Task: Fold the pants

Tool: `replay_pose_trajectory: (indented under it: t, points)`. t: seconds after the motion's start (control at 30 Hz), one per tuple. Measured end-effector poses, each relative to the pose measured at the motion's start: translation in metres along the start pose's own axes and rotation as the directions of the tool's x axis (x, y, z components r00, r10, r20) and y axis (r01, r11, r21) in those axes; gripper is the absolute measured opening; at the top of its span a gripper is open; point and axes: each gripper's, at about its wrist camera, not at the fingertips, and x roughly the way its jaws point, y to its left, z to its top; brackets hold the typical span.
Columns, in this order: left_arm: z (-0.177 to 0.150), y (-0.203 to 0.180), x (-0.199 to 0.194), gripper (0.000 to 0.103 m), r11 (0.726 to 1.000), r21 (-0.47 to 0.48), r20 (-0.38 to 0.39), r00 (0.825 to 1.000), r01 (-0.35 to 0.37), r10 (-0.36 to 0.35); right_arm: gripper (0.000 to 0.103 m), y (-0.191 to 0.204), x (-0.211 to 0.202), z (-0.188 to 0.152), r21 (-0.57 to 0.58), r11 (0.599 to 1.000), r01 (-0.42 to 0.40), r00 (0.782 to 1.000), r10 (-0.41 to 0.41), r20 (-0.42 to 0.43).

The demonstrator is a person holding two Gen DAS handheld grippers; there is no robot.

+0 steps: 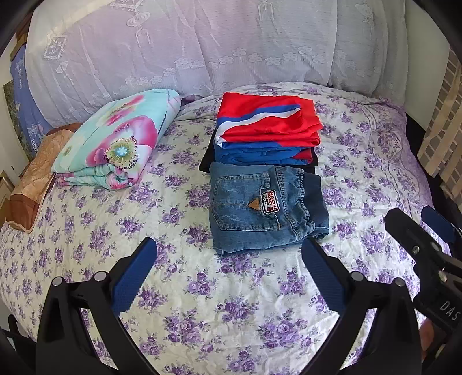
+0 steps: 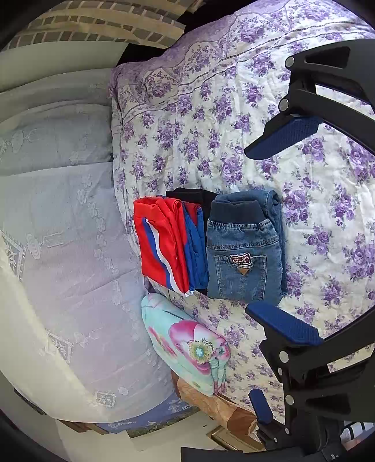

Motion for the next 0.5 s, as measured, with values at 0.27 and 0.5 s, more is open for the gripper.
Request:
replay_pose_trajectory:
  t: [0.27,0.5]
  points:
    - [-0.0015,-0.0049,-0.0011,0.098,1.000,0.014,0.001,1.000,0.010,-0.010,0.099,0.0009,0.0000,0.0022,0.003,1.000,-0.005,1.000,0.005,-0.004]
    - [-0.0011,-0.0040,-0.0016,0.098,1.000,0.011,0.003,1.000,0.008,-0.008,0.099,0.0022,-0.0018,0.0024,0.003,1.000,-0.004,1.000,0.004,0.000]
